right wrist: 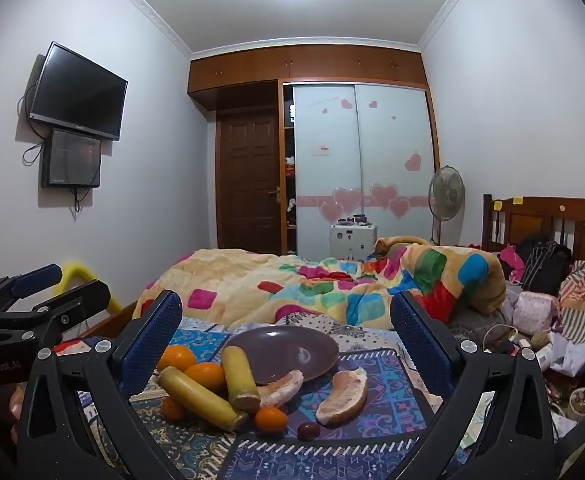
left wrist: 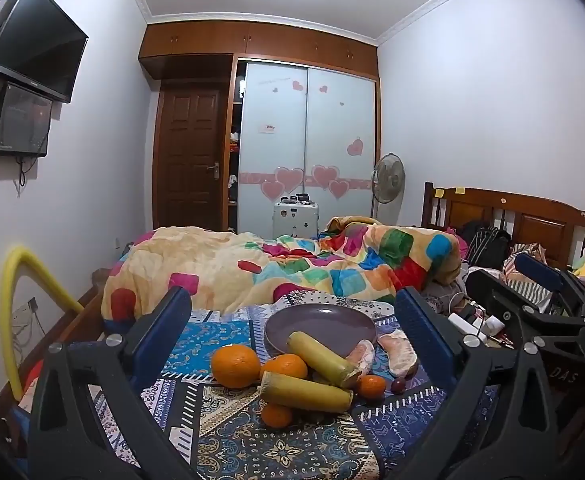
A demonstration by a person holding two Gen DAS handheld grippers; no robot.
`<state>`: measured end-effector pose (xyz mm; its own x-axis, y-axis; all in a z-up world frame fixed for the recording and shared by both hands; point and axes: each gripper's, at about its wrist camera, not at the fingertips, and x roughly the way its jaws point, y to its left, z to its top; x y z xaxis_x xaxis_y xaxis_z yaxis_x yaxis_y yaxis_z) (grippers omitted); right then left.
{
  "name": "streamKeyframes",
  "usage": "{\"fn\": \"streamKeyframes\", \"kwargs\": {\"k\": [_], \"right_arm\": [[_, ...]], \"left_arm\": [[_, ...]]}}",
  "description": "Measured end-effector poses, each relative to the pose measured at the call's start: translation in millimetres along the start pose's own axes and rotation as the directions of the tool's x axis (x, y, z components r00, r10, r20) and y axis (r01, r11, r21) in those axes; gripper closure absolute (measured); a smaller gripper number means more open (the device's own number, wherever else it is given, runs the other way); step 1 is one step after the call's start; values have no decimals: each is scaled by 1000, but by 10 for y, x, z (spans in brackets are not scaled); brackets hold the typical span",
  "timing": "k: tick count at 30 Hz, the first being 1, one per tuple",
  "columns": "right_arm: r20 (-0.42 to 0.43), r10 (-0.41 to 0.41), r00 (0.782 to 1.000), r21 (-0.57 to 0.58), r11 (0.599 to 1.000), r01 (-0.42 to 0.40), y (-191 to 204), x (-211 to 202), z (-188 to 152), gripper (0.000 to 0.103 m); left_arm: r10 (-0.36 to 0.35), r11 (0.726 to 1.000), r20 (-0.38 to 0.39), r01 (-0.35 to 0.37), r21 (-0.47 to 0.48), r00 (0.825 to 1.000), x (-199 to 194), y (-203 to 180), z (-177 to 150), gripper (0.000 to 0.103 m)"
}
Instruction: Organize fruits
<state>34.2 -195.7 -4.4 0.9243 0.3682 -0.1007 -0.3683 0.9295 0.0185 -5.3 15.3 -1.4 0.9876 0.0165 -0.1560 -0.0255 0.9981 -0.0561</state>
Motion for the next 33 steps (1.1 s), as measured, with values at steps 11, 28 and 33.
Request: {"fn": "streamKeyframes", "kwargs": {"k": [11, 28, 33], "right_arm": [[3, 6, 1000, -1, 1000, -6, 127, 26, 19, 0], [6, 9, 1000, 1, 1000, -9, 97, 8, 26, 0], [12, 9, 1000, 6, 1000, -9, 82, -10, 49, 0]], "left_arm": [[-4, 1000, -3, 4, -1, 1000, 16, -4, 6, 0], [1, 1000, 0, -1, 4, 1000, 18, 1, -13, 0], [1, 1000, 0, -1, 5, 1000, 18, 2, -6, 0]]}}
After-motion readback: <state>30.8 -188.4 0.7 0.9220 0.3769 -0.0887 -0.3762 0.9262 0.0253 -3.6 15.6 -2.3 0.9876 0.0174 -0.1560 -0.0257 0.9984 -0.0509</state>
